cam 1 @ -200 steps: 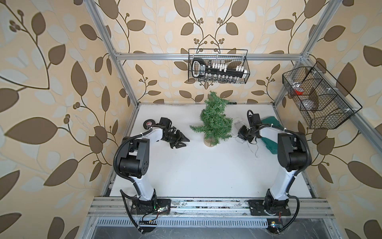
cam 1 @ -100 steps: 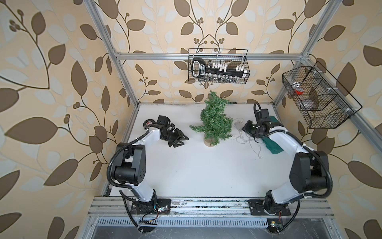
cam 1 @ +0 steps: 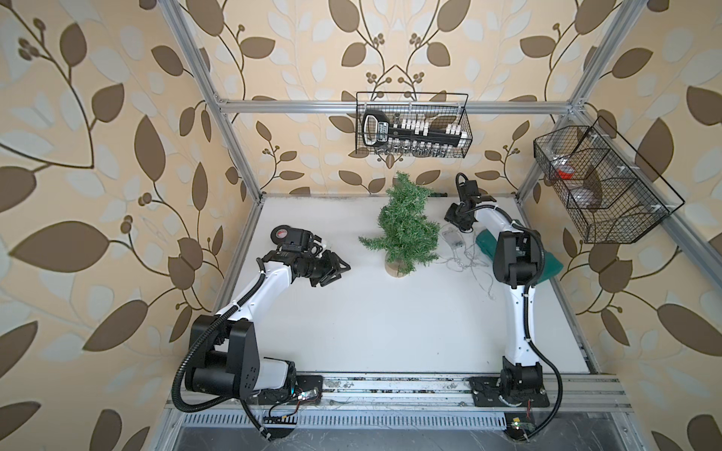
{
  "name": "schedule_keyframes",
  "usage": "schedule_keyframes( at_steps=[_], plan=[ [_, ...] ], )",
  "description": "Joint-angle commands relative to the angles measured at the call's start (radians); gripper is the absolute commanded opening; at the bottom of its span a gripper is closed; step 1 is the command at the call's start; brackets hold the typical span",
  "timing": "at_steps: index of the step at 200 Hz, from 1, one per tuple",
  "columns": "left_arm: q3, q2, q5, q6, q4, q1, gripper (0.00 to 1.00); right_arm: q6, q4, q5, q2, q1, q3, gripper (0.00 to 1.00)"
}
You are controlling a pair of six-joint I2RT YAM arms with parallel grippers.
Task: Remove string lights from the small christmas tree
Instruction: Adjust the light string at the center of the board.
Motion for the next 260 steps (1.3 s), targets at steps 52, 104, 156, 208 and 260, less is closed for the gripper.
schedule_keyframes(
  at_steps=[52, 104, 156, 208, 260],
  plan=[
    [0.060, 0.017, 0.001, 0.087, -0.020, 0.000, 0.46, -0.031, 0.114, -0.038, -0.363, 0.019, -0.633, 0.38],
    [0.111, 0.059, 0.008, 0.128, -0.050, 0.000, 0.46, 0.067, 0.202, -0.048, -0.868, 0.140, -1.228, 0.38],
    [0.082, 0.037, 0.011, 0.138, -0.087, 0.000, 0.46, 0.085, 0.111, -0.019, -1.315, 0.188, -1.477, 0.38],
    [0.120, 0.056, -0.025, 0.135, -0.146, 0.000, 0.49, 0.010, 0.199, -0.219, -1.307, 0.317, -1.423, 0.37],
    [0.111, 0.035, -0.045, 0.117, -0.140, 0.000, 0.47, 0.125, 0.426, -0.210, -1.234, 0.590, -1.483, 0.37]
  ],
)
